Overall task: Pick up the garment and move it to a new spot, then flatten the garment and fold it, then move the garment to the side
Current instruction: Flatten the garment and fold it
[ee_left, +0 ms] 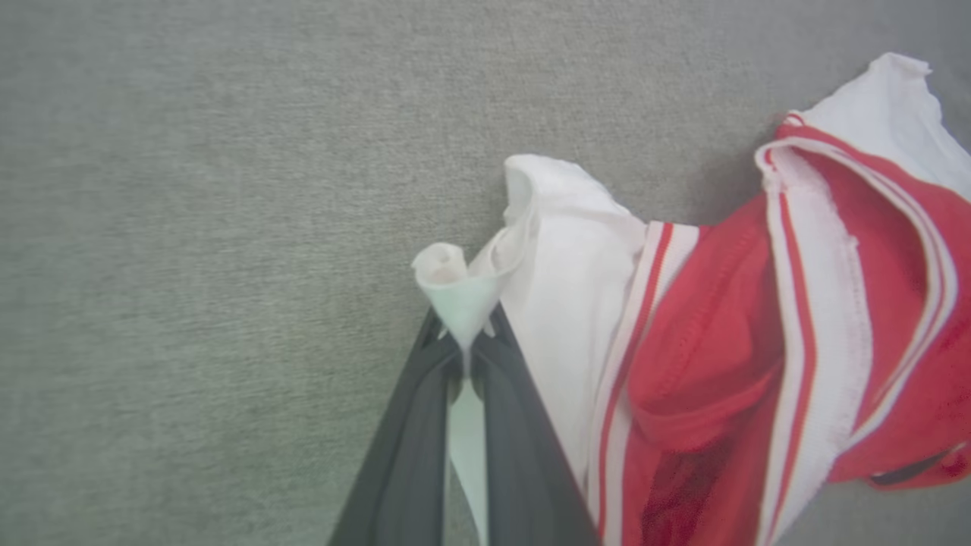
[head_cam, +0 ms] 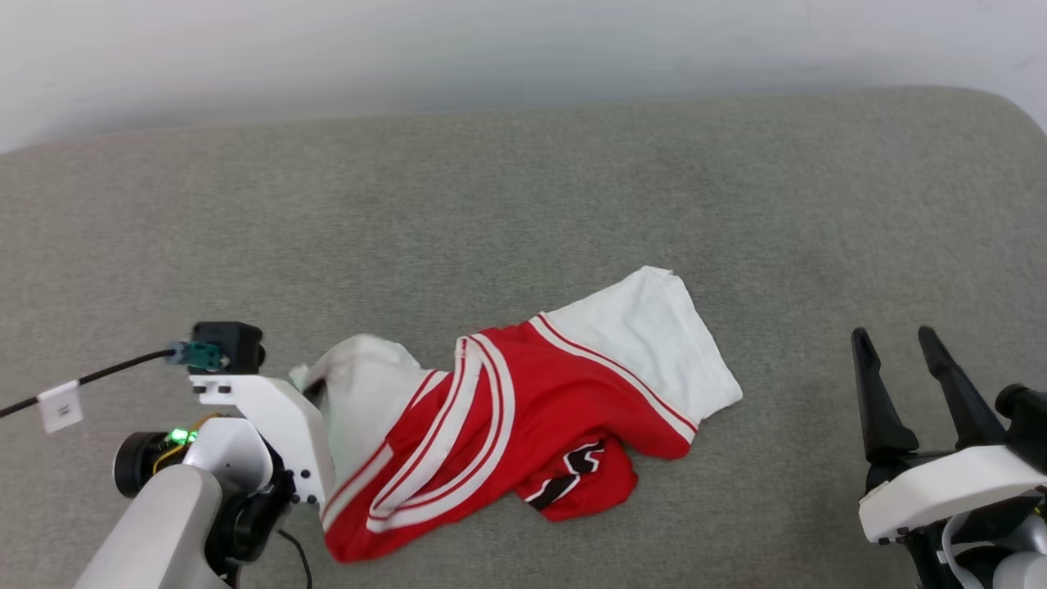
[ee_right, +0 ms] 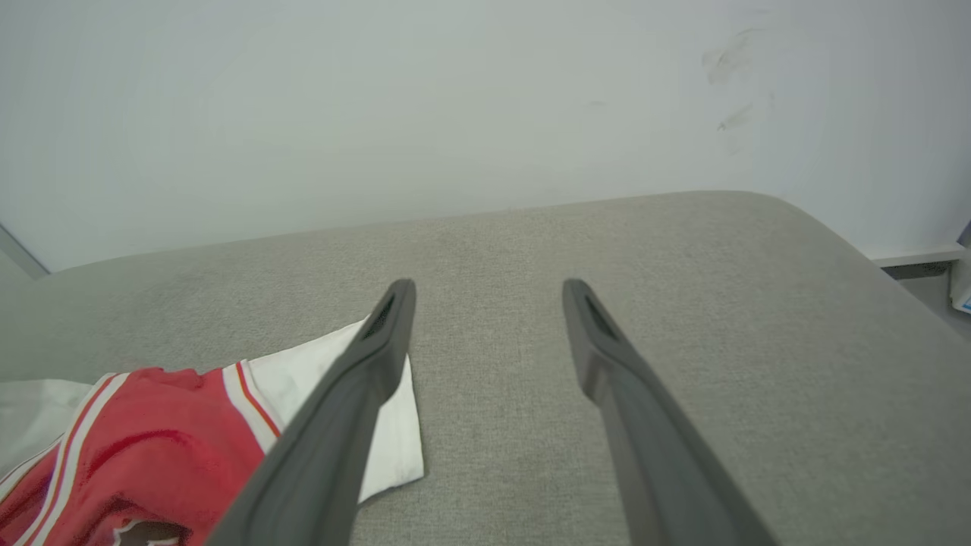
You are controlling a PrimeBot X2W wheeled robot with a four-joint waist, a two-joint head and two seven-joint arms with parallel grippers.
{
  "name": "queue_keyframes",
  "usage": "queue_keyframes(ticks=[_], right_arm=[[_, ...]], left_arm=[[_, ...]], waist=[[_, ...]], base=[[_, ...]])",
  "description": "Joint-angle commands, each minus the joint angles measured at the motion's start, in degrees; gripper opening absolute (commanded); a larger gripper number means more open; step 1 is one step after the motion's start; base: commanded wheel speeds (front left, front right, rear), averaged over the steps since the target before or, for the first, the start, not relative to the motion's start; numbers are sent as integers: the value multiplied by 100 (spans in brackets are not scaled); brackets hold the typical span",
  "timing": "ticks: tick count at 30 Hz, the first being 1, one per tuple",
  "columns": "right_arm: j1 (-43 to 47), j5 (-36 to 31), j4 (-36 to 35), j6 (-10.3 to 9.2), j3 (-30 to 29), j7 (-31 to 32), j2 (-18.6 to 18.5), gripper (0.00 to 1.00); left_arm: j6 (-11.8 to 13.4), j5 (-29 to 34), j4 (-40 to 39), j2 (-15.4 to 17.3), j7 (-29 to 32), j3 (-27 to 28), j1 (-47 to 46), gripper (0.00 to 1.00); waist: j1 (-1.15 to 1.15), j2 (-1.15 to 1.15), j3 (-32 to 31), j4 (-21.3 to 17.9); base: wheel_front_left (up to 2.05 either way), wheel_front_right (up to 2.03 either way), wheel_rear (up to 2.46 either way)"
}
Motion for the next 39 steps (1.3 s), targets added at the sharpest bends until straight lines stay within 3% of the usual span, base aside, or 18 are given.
queue_keyframes(ticks=[1,6,13,17,23,31,32,33,39], right_arm=[[-52,91,85,-2,-42,70,12,100],[-475,444,715,-2,-118,642,-168,100],[-1680,1088,1976,-2,234,1941,-884,100],[-2421,1385,2530,-2,735,2680,-1242,100],[-3290,1710,3009,-2,1569,3221,-1595,100],[-3620,2074,3987,-2,2593,4104,-1692,100],[-3621,2134,4070,-2,2680,4175,-1695,19],[-3629,2185,4139,-1,2751,4233,-1690,0],[-4068,2234,4071,-1,2886,3629,-1834,0]], left_arm=[[60,47,-89,-40,-157,37,108,0],[288,200,-597,-97,-621,169,150,0],[420,411,-1278,-198,-789,59,-83,0],[405,516,-1493,-314,-816,-78,-293,0],[314,609,-1469,-504,-895,-258,-645,0],[224,581,-1225,-574,-981,-340,-776,0],[217,569,-1193,-574,-976,-343,-769,0],[210,562,-1166,-563,-976,-339,-766,0],[220,548,-1020,-487,-1044,-279,-757,0]], waist=[[0,0,-85,95],[0,0,-79,266],[0,0,378,637],[0,0,708,863],[0,0,1094,1139],[0,0,1190,1220],[0,0,1176,1224],[0,0,1160,1219],[0,0,893,1092]], base=[[0,0,0],[0,0,0],[0,0,0],[0,0,0],[0,0,0],[0,0,0],[0,0,0],[0,0,0],[0,0,0]])
